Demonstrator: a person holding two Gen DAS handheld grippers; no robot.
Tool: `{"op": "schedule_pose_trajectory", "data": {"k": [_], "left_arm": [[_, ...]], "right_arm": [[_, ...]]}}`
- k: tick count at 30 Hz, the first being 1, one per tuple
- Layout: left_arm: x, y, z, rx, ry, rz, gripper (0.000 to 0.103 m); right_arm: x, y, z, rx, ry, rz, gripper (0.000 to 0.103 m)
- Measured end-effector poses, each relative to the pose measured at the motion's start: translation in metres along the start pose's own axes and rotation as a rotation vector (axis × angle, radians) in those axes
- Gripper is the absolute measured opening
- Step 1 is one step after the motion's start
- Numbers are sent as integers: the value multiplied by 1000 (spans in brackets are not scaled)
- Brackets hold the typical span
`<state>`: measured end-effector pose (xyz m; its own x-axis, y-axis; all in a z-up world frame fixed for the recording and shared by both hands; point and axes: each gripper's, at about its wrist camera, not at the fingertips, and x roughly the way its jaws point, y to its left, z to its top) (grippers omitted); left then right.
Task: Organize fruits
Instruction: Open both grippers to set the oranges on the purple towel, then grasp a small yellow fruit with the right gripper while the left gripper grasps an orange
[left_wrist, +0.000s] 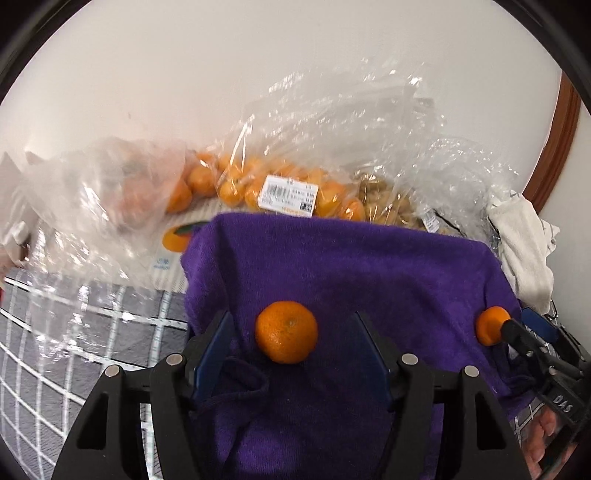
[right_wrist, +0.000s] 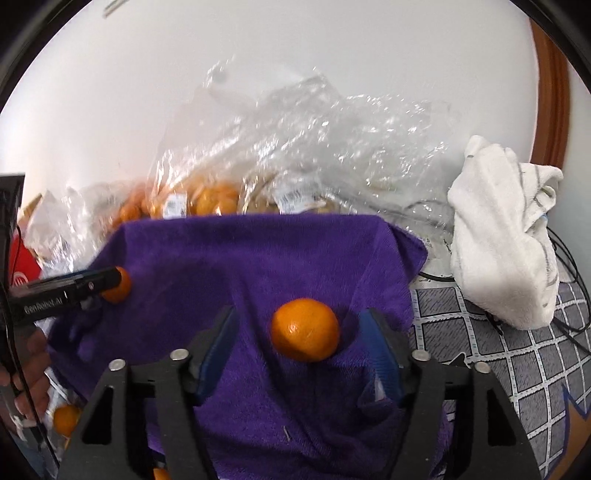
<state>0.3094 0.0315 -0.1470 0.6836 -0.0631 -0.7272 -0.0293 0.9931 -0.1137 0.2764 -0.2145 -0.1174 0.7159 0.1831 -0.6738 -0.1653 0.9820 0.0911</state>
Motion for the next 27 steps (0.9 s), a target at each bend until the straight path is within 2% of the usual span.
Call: {"op": "schedule_pose_trajectory", "data": {"k": [3,5,8,11,15,22,27], "left_arm": [[-18,-5,3,21,-26,45,64],[-30,-5,2,14,-30,53,64],[-53,-3,-5,3,-53,5,64],[-77,2,-17,5,-96,6,64],[-98,7,-36,8,-90,-30,64],[-131,14,-66,22,-122,-26,64],[-147,25,-85,11,-126,-41,64]], "right_arm": [[-17,1,7,5,-22,31,77],[-32,4,10,-11,-40,20,86],[-49,11,8,-51,-40,-21,87],[-71,17,-3,-71,-68,-47,87],[-99,23,-23,-57,-96,-44,86],[-126,36,-56,-83,-100,-75,86],[-133,36,-76,-28,-53,0,83]]}}
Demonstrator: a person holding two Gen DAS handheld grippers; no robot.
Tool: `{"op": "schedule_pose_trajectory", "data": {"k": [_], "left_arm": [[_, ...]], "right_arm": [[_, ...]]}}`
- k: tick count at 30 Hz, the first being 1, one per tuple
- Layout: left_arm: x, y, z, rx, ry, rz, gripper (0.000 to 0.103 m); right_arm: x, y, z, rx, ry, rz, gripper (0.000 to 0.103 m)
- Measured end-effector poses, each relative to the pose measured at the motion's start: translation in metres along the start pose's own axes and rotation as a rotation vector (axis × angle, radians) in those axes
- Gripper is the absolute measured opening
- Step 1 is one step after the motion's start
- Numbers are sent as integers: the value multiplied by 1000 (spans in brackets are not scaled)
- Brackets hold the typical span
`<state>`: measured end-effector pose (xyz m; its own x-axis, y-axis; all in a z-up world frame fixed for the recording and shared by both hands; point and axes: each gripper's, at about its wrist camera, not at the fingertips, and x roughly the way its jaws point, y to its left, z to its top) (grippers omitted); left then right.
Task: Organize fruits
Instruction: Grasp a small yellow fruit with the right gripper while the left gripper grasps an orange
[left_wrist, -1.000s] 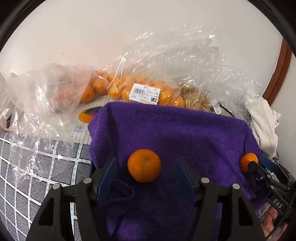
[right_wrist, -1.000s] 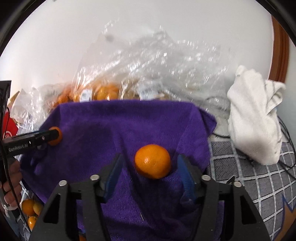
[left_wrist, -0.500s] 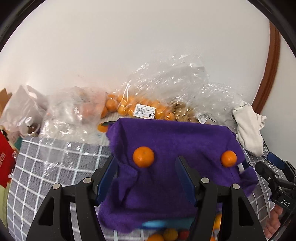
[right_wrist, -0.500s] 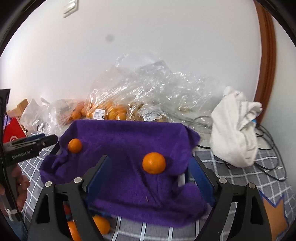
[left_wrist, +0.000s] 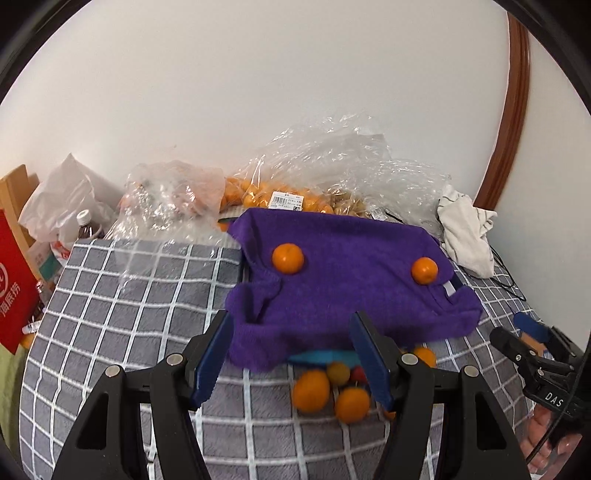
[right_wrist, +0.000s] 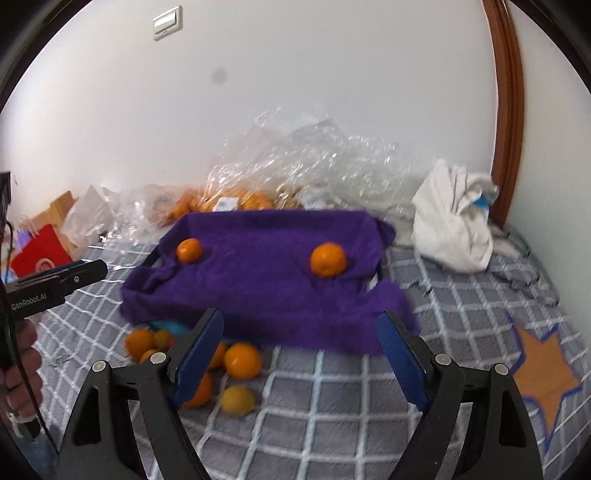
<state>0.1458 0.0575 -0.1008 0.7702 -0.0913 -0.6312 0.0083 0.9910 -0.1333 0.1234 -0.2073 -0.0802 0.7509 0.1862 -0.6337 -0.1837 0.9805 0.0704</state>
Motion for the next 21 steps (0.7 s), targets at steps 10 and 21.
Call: {"op": "schedule_pose_trajectory", "data": {"k": [10,21], "left_arm": [[-19,30,-41,-34,40,2,64],[-5,40,-58,-57,76,-9,64]], "right_arm": [[23,29,-46,-64,140,46,46],[59,40,-59,-51,226,46,43]]}}
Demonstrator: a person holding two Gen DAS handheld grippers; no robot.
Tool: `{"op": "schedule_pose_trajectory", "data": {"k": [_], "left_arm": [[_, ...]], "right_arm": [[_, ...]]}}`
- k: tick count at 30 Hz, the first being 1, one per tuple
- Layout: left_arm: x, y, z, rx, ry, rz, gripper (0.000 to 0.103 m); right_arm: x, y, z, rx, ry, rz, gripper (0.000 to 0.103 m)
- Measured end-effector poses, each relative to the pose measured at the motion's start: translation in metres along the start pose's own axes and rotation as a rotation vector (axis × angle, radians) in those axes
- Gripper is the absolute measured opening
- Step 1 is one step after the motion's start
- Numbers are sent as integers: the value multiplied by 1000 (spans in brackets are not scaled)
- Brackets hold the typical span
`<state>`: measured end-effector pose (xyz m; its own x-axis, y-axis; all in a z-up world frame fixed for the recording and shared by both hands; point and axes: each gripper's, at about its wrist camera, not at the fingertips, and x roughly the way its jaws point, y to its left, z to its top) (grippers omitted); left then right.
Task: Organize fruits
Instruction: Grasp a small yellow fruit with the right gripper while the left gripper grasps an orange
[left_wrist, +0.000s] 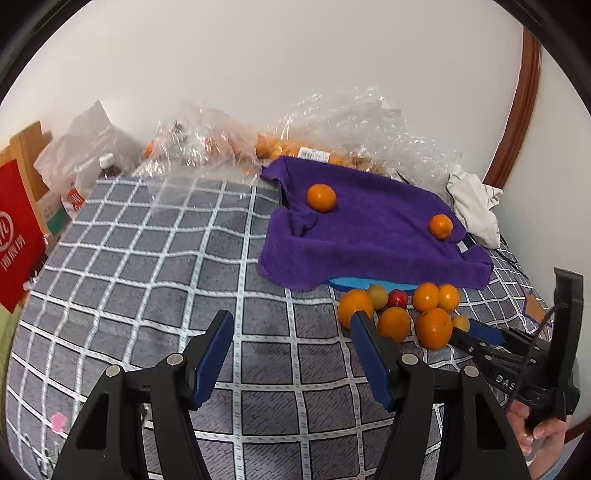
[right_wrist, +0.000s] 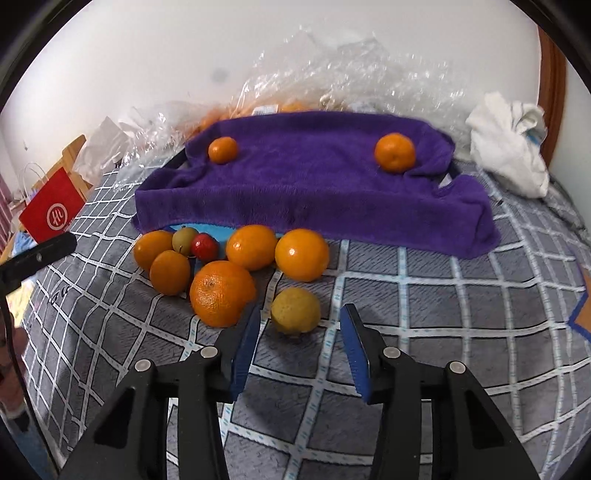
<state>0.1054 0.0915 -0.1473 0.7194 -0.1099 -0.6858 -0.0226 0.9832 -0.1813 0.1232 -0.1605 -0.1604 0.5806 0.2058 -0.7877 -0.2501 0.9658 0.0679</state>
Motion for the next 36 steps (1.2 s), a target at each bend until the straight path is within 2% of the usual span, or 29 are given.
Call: {"op": "schedule_pose_trajectory", "data": {"k": [2,4,10,13,18,21,27,30,34,36], "left_arm": [[5,-2,-1,7,10,1,64],[8,-5,-1,11,19,-5,64],[21,-19,0,22,58,-50,64],[31,-29,-1,32,69,-49,63],[46,-44,2,63,89,-25,54],[53,-47,5,76,97,-10,49],[70,-49,7,90,134,-9,49],[74,-50,6,92,116,-6,47],[73,-50,5,81,103,-41,31],[72,-51,2,89,86,-34,30]], "right_arm": [[2,3,1,-26,-9,-31,32],[2,4,1,-32,-10,-33,28],[-12,-4,-4,-30,-45,-56,28],[-21,-14,-7,-25,-72,-85,28],[-32,-31,-13,-29,-95,-119,28],[-35,-39,-18,-21,-97,-111,28],[-36,-51,-20,35,-97,-58,28],[-34,-55,-20,58,-93,-40,28],[-31,-57,-20,67,-80,-33,28],[-33,-56,-20,63,-87,-31,28]]}}
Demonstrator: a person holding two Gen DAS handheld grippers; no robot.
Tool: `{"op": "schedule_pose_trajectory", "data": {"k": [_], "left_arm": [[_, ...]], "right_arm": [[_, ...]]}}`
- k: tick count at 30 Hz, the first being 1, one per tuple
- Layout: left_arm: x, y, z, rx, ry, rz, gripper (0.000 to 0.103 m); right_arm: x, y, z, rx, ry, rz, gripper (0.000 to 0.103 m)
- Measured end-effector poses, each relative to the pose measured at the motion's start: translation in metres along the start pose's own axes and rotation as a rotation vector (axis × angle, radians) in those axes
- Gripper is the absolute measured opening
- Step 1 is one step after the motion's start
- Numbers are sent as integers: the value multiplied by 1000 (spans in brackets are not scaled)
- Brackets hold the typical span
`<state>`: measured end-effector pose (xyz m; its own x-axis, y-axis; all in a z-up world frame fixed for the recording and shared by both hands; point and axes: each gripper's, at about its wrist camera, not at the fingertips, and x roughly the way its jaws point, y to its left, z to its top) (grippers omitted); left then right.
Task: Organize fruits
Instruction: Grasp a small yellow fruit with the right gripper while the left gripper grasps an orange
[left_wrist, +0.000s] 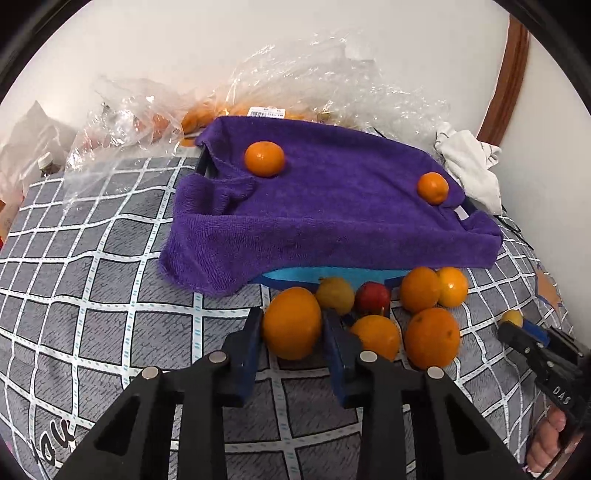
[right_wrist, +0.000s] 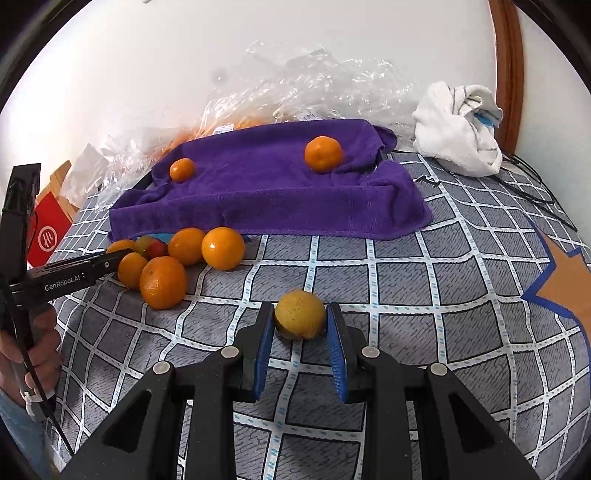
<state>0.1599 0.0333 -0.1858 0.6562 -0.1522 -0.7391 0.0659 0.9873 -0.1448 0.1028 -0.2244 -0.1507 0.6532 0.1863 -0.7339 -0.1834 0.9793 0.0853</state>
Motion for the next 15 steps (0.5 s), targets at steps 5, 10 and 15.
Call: {"op": "schedule_pose_trajectory", "data": {"k": [5,10,15], "left_arm": [[-3,4,-3,-26,-10,-30,30],[-9,19,-5,-101,-41,-84,30],[-12,23,-7,-122,-57,-92,30]], "right_arm": [[-5,-3,-2,17,-18,15,28],[-9,-6,-3,28,-38,42,28],[-10,-5,-3,32,-43,36,28]]}}
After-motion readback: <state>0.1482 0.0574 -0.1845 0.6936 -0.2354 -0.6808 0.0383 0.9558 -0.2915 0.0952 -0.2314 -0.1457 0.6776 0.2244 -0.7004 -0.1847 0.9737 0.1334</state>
